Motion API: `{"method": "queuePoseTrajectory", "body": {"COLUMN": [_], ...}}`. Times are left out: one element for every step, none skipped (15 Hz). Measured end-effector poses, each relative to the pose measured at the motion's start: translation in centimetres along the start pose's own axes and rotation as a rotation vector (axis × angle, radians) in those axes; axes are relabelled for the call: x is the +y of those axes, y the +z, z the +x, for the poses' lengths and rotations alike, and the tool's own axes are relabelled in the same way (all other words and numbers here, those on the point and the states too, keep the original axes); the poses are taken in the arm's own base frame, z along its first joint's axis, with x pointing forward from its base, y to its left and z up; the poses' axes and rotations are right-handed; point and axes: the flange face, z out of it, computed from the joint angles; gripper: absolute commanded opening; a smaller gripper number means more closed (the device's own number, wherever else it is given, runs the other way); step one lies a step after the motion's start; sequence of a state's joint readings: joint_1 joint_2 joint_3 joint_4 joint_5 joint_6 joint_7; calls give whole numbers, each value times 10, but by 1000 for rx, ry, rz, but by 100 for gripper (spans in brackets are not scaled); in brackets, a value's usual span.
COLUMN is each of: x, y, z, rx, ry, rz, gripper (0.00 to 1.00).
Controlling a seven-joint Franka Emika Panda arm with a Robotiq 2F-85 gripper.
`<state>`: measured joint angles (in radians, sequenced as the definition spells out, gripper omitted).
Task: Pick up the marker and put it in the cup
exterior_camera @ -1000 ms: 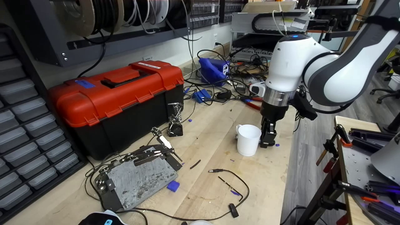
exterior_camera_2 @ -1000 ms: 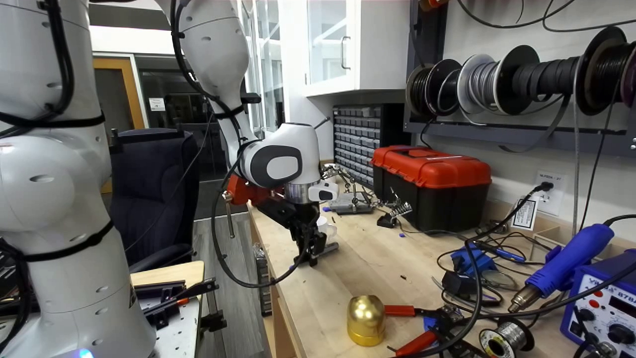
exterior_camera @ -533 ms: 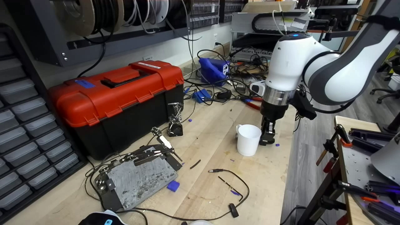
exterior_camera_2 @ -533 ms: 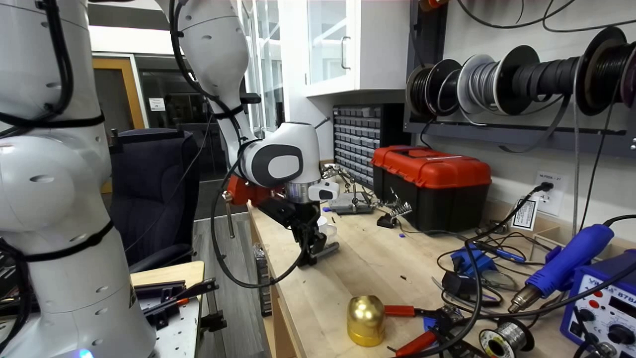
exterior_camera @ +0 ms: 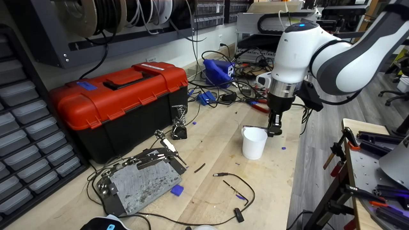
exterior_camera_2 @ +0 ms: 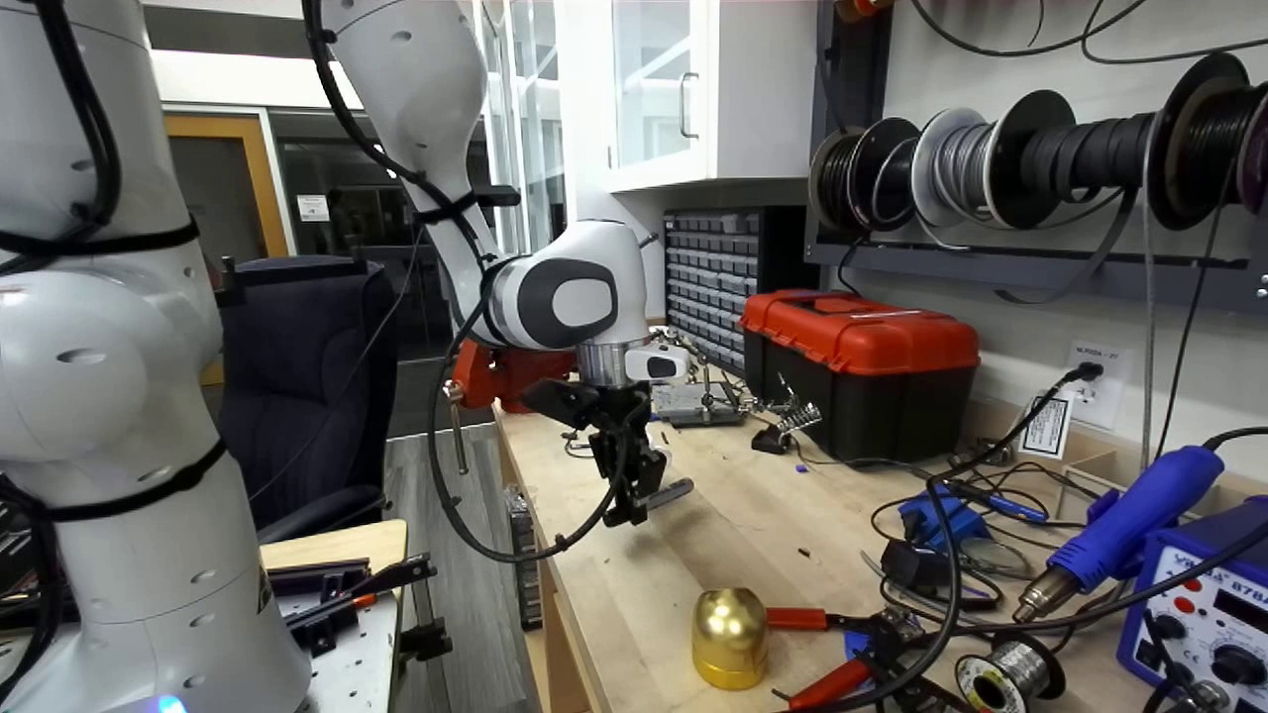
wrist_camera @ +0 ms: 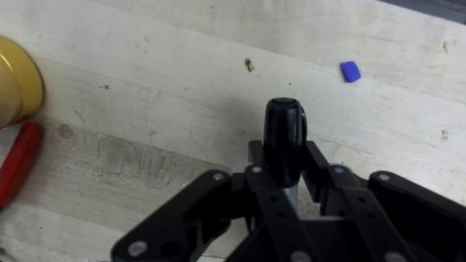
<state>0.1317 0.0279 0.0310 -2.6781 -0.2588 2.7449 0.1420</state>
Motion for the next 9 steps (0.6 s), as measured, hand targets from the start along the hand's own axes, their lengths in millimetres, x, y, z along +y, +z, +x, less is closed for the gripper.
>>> {"method": "queuePoseTrajectory", "body": {"x": [2, 4, 5, 6, 7, 8, 9, 10, 11], "y": [-5, -11, -16, -23, -30, -37, -45, -53, -61], "z": [2, 4, 7, 10, 13, 16, 20, 23, 26], "rx": [-5, -10, -14, -18, -22, -25, -27, -28, -28], "ry": [2, 4, 6, 7, 9, 11, 13, 18, 25], "rz": [-7, -13, -19, -25, -31, -37, -42, -45, -47], "gripper": [7, 7, 7, 7, 7, 7, 7, 7, 7]}}
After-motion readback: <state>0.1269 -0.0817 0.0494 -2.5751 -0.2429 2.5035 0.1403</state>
